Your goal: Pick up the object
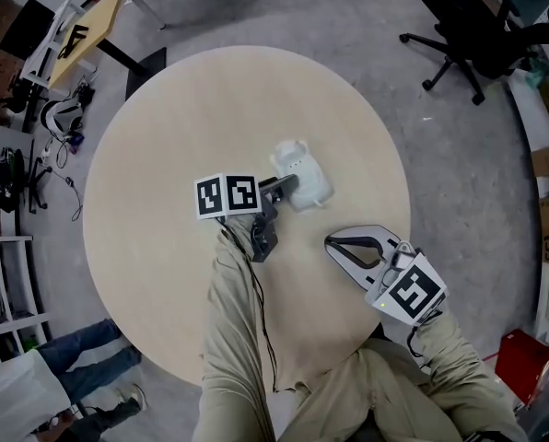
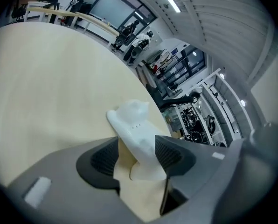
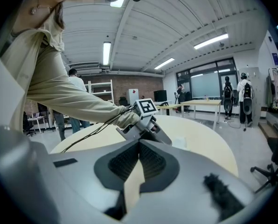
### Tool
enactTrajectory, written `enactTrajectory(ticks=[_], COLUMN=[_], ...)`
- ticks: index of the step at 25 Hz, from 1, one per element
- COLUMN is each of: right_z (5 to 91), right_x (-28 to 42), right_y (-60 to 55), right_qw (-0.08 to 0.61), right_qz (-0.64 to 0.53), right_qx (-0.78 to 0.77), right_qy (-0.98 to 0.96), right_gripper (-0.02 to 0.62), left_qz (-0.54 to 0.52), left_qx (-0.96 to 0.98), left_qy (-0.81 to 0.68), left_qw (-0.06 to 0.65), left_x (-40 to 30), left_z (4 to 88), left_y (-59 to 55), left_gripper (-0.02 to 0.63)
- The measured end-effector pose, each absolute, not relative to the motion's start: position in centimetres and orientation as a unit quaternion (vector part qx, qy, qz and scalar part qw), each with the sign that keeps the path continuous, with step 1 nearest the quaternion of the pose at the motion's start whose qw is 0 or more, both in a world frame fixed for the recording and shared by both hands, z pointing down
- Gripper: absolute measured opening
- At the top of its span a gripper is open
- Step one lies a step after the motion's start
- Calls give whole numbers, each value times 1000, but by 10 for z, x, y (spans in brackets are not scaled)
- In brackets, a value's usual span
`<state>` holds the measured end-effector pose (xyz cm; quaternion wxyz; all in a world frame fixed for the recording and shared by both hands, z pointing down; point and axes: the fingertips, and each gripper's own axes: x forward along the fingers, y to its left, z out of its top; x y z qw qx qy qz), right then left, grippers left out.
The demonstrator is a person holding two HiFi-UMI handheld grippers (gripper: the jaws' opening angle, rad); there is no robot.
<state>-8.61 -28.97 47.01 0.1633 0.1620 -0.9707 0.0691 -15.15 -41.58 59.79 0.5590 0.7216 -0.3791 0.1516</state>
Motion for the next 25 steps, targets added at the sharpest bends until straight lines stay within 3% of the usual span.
enactTrajectory(ticks=[6,12,18,25], right_z=[469,471,468,463], right_x=[-87,-90,-82,-76], right_y=[-292,-292,-295,-296], right_qw=[159,158,157,153], right_qz=[71,72,68,72], right_qx=[162,167,175,184], right_qy=[-971,-971,-970,-968], right_gripper=[3,3,3,3], left_qz=[133,110,139,151], left_qx=[683,677,712,733], left_qy=[-359,-347,-343,-358], left_qw=[622,640,597,558], left_x=[-143,-138,-114,-123], left_z=[610,609,599,589], left_y=[-417,-419,-419,-409], left_gripper=[265,187,106,83])
